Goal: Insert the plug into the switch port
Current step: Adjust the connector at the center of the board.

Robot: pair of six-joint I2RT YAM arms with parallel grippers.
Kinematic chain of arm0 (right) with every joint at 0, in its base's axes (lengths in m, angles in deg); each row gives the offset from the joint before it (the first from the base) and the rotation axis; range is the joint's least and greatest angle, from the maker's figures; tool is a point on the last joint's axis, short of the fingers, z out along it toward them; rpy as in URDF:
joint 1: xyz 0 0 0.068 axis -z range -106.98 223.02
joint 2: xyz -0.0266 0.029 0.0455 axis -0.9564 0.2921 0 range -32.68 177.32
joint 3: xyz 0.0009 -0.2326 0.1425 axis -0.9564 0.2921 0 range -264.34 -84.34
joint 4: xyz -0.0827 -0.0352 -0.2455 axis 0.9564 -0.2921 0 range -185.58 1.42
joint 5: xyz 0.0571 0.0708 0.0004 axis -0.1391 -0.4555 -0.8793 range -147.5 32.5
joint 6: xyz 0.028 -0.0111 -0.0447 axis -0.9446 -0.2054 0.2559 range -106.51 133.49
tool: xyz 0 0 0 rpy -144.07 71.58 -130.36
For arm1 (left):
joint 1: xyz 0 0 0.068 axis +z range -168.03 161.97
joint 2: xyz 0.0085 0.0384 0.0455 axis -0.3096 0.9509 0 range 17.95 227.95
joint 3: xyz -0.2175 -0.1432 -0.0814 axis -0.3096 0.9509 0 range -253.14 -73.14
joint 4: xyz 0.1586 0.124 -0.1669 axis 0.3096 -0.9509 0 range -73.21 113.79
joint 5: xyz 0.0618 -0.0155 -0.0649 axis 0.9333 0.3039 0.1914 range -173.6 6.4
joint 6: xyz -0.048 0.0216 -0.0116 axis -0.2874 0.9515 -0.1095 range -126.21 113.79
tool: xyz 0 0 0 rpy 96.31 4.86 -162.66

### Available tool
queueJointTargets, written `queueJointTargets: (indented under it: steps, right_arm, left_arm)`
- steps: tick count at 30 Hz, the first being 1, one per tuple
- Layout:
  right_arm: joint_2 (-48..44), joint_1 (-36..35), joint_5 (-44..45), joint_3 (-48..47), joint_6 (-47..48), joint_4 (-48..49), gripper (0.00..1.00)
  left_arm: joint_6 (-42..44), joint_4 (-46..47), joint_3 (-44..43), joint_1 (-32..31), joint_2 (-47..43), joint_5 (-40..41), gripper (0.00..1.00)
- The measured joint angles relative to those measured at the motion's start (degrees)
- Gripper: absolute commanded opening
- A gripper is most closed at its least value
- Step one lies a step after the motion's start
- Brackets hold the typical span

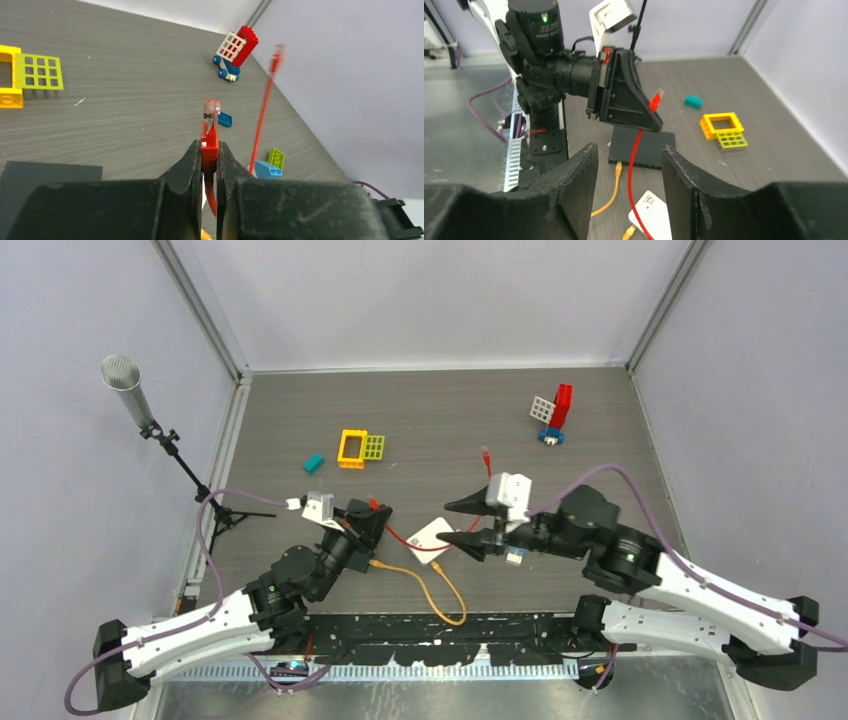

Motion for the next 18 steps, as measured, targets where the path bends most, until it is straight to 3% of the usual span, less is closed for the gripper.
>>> queueJointTargets:
  steps: [10, 18]
  right_arm:
    - [6.82, -0.02, -0.48, 5.66, -2.32, 3.72, 0.52]
    - [3.34, -0.02, 16.92, 7.93, -4.83, 2.23, 0.63]
  left_arm:
    - [-6.97, -0.68, 0.0, 0.0, 0.72, 0.74, 0.0]
    - [-14.01, -6.43, 0.0, 0.0, -4.59, 2.6, 0.0]
